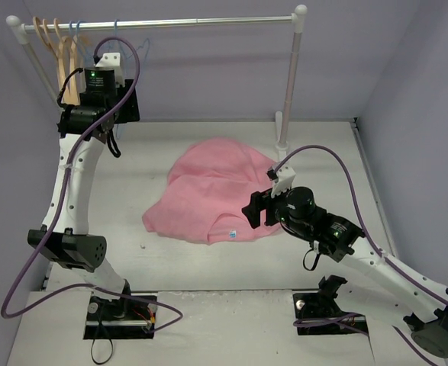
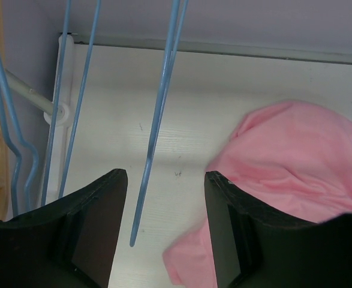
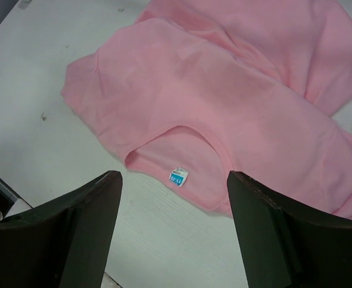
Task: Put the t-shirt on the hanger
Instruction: Pick up the hanger from the clothesline, then place the T-shirt on the hanger.
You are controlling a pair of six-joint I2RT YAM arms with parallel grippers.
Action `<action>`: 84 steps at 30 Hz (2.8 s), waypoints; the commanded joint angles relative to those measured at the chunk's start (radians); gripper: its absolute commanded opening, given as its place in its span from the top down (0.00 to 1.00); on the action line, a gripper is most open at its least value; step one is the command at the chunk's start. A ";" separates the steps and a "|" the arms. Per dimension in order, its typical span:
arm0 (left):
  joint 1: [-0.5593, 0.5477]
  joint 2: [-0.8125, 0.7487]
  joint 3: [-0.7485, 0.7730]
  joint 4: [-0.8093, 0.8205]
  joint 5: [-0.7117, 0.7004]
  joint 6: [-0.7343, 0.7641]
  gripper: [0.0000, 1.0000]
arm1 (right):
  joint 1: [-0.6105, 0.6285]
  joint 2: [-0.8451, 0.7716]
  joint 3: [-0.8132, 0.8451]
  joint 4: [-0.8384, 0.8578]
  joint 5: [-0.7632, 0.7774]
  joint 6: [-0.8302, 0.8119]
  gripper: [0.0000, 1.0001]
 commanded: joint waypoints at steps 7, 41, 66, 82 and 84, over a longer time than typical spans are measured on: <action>0.000 0.031 0.003 0.101 -0.036 0.058 0.47 | 0.004 -0.038 -0.007 0.077 -0.021 -0.008 0.28; -0.008 -0.158 -0.104 0.260 0.082 0.131 1.00 | 0.005 -0.018 -0.017 0.084 -0.024 0.003 0.28; -0.348 -0.706 -0.917 0.174 0.144 -0.042 1.00 | 0.001 0.233 -0.064 0.008 0.221 0.147 0.61; -0.829 -0.682 -1.169 0.190 -0.130 -0.214 1.00 | -0.100 0.504 -0.123 0.118 0.086 0.221 0.62; -0.830 -0.701 -1.186 0.181 -0.123 -0.229 1.00 | -0.104 0.526 -0.116 0.123 0.080 0.219 0.62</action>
